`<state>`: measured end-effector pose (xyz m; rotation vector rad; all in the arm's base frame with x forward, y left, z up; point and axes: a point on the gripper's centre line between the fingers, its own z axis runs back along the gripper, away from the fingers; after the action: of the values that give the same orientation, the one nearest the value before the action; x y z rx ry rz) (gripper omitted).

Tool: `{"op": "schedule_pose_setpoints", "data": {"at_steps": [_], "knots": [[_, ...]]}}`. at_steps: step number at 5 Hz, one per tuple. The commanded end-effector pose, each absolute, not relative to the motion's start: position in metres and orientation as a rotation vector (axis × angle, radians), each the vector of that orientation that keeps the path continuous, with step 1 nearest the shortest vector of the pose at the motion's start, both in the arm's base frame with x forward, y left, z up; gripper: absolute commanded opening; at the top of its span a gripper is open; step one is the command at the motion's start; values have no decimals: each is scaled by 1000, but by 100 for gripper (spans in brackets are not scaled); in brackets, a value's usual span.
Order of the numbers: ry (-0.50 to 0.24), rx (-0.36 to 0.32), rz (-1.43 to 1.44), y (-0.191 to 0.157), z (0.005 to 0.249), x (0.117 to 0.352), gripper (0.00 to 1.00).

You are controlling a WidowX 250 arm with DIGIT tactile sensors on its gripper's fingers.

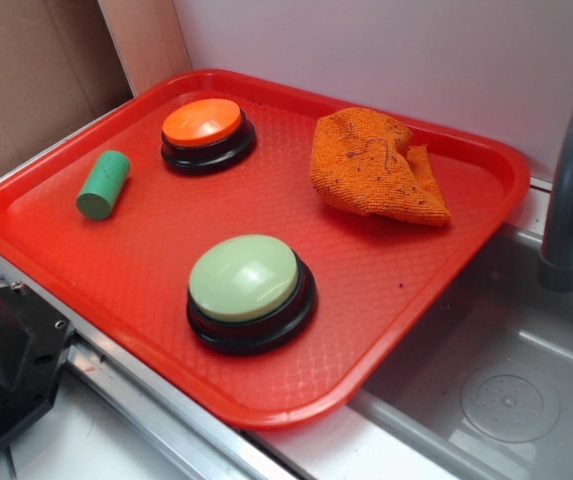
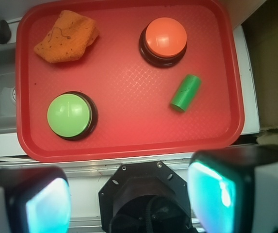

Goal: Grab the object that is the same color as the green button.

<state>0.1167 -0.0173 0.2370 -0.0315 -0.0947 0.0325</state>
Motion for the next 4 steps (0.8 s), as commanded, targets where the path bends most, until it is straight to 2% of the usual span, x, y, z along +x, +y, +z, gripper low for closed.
{"op": "schedule_pose_setpoints", "data": {"at_steps": [1,2,4], "knots": [[-95,-32,33,-17,237,117,100],[-126,-54,97,-6,228,121,100],[-136,-54,363,26,192,137,100]]}}
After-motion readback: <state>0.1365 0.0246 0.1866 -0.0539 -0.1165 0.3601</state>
